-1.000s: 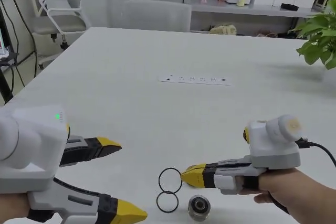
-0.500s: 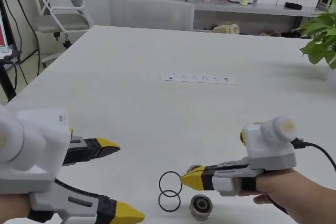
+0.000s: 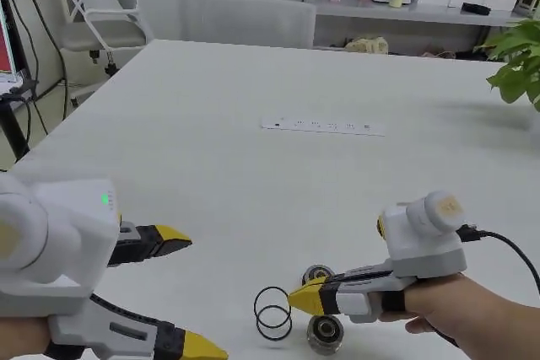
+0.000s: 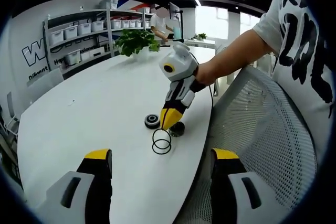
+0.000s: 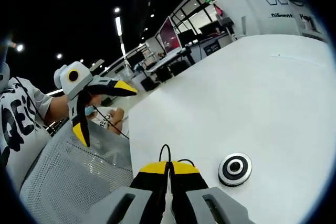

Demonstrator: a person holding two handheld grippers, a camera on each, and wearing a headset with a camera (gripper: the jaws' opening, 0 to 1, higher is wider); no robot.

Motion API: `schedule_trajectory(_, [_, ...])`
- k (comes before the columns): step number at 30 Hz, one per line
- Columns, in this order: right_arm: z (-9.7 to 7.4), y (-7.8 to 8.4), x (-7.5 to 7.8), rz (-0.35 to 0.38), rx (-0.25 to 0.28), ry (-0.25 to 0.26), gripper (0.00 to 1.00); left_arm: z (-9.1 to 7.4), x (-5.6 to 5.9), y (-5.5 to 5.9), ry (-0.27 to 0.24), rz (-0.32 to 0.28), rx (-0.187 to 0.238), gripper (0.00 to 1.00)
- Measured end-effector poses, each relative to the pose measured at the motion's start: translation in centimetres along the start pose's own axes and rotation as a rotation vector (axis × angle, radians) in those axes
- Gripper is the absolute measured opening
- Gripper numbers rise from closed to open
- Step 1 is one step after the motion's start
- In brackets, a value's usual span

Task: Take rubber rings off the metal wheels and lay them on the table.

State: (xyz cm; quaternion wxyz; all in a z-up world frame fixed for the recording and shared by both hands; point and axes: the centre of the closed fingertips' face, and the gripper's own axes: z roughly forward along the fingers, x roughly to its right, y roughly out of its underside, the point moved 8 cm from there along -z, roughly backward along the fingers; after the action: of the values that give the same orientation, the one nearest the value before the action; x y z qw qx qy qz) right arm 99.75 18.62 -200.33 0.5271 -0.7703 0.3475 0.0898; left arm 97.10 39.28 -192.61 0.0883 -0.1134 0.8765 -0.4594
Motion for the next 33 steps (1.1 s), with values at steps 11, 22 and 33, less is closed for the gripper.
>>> schedule_trajectory(11, [0.5, 0.7, 0.4, 0.009, -0.048, 0.017, 0.0, 0.1, -0.1, 0.1, 0.003, 0.012, -0.015, 0.74])
schedule_trajectory(22, [0.9, 1.2, 0.8, 0.016, -0.077, 0.042, 0.0, 0.2, 0.0, 0.3, 0.007, 0.015, -0.029, 0.74])
schedule_trajectory(33, [1.1, 1.4, 1.4, 0.016, -0.089, 0.076, 0.0, 0.1, 0.0, 0.6, 0.003, 0.005, -0.035, 0.74])
